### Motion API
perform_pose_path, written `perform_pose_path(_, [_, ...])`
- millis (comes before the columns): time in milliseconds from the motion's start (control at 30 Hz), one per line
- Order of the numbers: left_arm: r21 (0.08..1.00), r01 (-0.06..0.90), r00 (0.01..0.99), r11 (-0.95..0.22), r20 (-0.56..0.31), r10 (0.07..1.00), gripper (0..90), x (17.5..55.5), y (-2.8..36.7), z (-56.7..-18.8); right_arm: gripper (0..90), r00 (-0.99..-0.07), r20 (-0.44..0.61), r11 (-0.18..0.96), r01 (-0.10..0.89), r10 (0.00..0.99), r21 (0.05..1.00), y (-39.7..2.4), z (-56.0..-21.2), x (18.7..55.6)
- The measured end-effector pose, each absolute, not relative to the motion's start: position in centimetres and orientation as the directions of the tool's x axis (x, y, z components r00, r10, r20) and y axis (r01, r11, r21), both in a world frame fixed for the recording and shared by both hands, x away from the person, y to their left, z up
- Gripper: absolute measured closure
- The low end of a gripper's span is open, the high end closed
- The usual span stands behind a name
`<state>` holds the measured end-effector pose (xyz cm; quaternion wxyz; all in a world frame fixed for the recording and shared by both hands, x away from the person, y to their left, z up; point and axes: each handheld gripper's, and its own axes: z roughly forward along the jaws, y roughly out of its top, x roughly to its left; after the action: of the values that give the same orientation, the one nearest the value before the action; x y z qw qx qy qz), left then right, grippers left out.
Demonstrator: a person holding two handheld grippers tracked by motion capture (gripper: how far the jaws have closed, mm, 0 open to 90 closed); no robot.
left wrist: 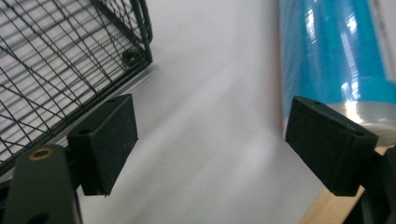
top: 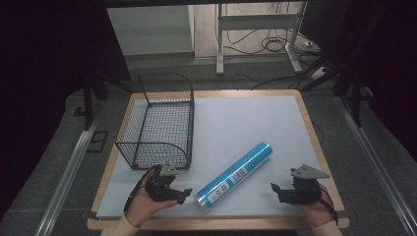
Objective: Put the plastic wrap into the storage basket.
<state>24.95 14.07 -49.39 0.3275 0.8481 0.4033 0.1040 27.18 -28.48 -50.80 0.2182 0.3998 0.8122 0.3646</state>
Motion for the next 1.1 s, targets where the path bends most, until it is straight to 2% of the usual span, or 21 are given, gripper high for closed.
perform_pose_path(267, [0.625, 0.621, 0.667, -0.473, -0.103, 0.738, 17.6, 25.0, 12.9, -48.1, 10.0, -0.584, -0.069, 0.417, 0.488, 0.809, 0.766, -28.5, -50.8, 27.2])
perform_pose_path(1100, [0.613, 0.562, 0.740, -0.555, -0.073, 0.669, 16.3, 26.8, 7.1, -45.3, 10.0, -0.585, -0.077, 0.427, 0.489, 0.808, 0.761, -28.5, -51.1, 27.2])
